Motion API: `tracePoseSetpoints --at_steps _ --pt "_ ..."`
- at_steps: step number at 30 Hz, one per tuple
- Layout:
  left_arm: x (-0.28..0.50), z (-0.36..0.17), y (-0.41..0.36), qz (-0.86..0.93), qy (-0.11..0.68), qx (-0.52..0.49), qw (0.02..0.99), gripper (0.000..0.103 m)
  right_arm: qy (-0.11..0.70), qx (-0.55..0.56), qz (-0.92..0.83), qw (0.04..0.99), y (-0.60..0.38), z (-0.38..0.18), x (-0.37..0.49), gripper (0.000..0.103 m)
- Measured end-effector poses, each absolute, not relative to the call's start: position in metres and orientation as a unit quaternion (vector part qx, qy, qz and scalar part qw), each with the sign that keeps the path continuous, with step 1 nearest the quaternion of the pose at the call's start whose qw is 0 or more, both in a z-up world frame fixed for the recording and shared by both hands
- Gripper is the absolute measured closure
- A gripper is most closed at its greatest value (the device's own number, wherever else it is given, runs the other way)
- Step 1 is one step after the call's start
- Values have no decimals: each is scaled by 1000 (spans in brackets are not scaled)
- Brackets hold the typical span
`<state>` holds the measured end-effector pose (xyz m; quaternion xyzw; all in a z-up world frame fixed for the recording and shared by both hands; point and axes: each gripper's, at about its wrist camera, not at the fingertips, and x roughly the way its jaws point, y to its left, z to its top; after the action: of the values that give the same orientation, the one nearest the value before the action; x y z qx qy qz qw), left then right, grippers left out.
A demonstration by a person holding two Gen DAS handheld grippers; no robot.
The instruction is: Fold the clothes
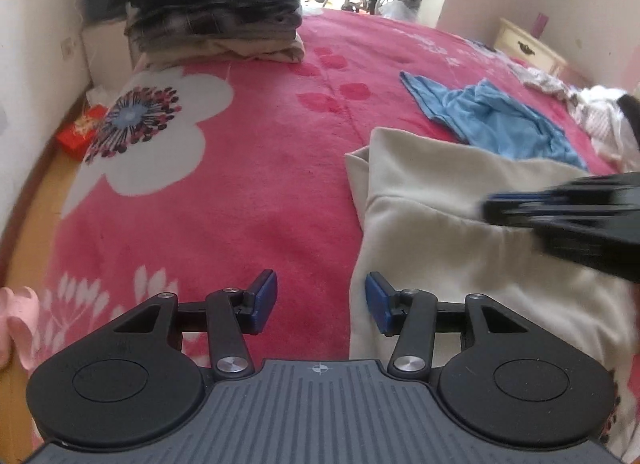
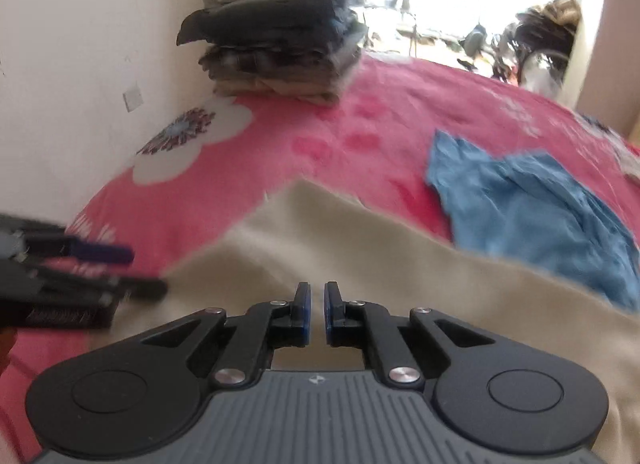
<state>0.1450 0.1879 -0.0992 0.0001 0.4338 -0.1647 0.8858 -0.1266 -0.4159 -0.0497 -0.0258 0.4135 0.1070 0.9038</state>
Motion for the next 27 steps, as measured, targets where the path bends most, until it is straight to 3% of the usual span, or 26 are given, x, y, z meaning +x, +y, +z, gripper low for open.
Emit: tracePoseSetpoints --at_steps 2,8,12,14,15,17,19,20,23,27 --pt "149 -99 191 -166 431 -7 887 53 444 -28 100 890 -410 -82 -98 100" --pt "155 -94 220 -134 412 -53 900 54 404 -23 134 905 -381 -22 -109 95" --pt "169 -101 236 -110 426 -95 893 54 438 -38 145 886 -374 -63 -106 99" --pt "175 -104 244 -96 431 -111 890 54 430 -52 147 889 -385 -48 -138 98" --pt "175 -105 247 -95 434 -122 888 54 430 -57 147 889 -392 -36 -156 93" --pt "176 -105 254 -96 437 -143 883 54 404 -61 172 896 -385 -6 -207 93" --pt "177 -106 258 -102 438 -161 879 54 363 -88 208 904 -384 13 -265 75" --pt "177 -106 256 -103 440 -158 878 54 348 -109 223 904 -353 19 -288 59" --pt "177 -106 250 -105 445 -148 877 54 316 -209 263 887 -319 6 -378 51" --pt "172 -104 248 -110 445 -140 878 54 292 -342 256 856 -333 -37 -458 49"
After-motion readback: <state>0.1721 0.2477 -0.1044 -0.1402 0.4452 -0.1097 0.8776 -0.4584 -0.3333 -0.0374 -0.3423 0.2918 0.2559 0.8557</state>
